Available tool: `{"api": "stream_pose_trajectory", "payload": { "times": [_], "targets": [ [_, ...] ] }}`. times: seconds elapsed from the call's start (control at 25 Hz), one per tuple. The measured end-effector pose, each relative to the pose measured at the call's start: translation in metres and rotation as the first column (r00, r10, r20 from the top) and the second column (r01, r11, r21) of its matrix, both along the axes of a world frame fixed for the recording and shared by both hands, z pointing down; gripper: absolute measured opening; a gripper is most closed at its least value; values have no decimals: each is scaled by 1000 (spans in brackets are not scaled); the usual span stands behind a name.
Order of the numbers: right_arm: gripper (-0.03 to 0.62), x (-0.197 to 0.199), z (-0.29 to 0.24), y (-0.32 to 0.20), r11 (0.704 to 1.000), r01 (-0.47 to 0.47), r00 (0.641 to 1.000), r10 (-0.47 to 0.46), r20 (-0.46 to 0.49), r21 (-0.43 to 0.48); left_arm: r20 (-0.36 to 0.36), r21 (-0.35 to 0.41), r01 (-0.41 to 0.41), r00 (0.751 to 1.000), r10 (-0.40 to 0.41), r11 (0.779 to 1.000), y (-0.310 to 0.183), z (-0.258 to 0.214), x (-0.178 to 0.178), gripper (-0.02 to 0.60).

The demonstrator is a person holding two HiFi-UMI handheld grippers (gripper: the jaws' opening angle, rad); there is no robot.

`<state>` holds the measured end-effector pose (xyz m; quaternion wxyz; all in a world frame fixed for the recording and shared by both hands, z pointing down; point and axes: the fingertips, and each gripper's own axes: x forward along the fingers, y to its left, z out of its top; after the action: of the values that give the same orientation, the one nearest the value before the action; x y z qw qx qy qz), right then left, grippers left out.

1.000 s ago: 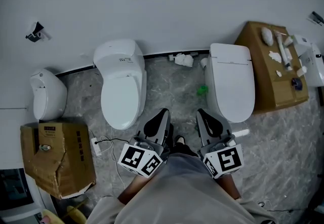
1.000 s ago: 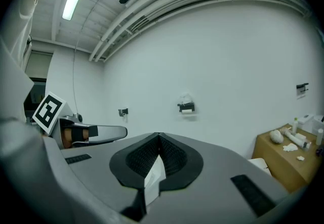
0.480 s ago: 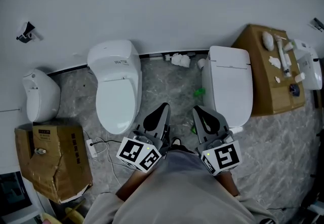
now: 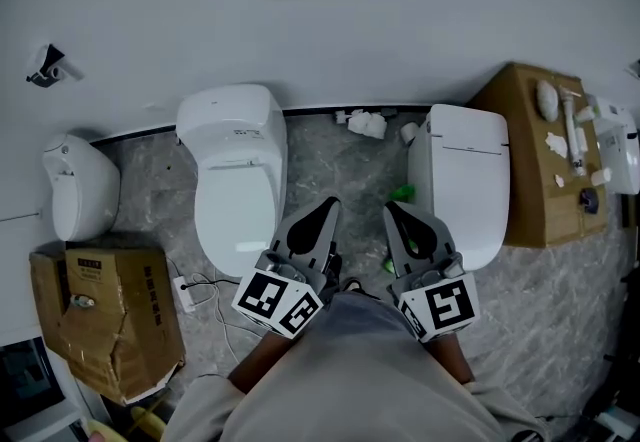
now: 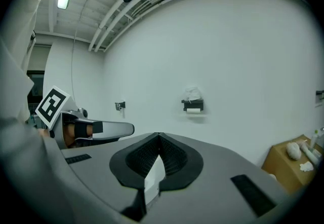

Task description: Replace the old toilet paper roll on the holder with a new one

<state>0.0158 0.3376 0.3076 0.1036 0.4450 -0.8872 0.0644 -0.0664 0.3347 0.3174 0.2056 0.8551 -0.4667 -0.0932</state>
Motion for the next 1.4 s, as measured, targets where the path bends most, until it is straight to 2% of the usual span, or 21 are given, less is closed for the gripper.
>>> {"api": "stream_pose_trajectory", "payload": {
  "times": [0.2, 0.56, 0.8, 1.12, 1.4],
  "targets": [
    [14, -32, -4, -33, 999, 32, 999, -32, 2, 8, 18, 43, -6, 1000, 5, 999, -36, -11, -21, 5],
    [15, -74, -15, -73, 999, 36, 999, -36, -1, 37, 49, 93, -37, 998, 32, 995, -78, -23, -52, 5],
    [15, -80, -28, -83, 997, 4, 1000, -3, -11, 71, 21, 141, -38, 999, 35, 989, -86, -38, -63, 5],
    [14, -69, -35, -104, 996, -39, 999, 39, 2, 84, 8, 153, -56, 998, 56, 987, -105, -40, -58, 5],
    [14, -57, -42, -143, 993, -61, 998, 60, 14, 102, -3, 150, -67, 998, 68, 986, -143, -41, -48, 5]
  ]
}}
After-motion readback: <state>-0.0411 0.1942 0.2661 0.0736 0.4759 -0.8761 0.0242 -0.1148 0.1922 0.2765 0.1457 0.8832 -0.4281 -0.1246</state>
